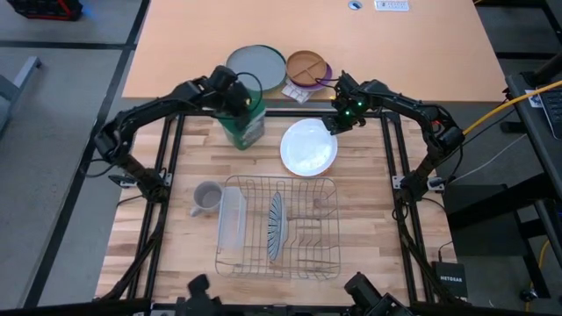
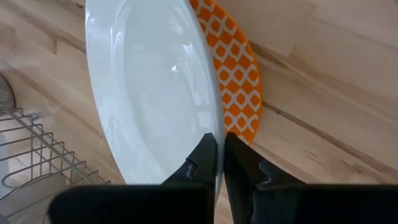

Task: Sort dishes
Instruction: Put the white plate in the dish rack

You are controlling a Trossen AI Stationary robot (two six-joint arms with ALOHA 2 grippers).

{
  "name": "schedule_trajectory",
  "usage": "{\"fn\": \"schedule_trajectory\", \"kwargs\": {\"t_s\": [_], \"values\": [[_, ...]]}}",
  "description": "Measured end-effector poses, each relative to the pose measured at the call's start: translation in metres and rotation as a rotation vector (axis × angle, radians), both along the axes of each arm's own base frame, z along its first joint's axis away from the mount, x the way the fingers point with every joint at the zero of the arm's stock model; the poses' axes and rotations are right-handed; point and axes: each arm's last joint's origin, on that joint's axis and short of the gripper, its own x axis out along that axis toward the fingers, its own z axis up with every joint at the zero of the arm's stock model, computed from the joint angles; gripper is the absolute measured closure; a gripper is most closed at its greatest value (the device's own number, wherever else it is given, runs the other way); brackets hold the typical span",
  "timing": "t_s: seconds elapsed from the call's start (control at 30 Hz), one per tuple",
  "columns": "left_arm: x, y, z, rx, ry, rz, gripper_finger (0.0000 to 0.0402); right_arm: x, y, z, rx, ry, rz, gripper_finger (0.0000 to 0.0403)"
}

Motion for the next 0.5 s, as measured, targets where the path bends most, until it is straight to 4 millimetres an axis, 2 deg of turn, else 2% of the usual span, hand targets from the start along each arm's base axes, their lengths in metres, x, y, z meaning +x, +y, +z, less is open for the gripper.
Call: {"fn": "schedule_trajectory", "kwargs": {"t_s": [0.3,0.5], "values": [[-0.043,-0.023,0.014,-0.025,0.260,0.171,0.0401,0.000,0.000,0.000,0.001,0.001,0.000,0.0384],[-0.062,-0.029,0.024,0.005,0.309,0.295,0.0401,0.000,0.000,0.000,0.001,0.001,0.000,0.0386]]}}
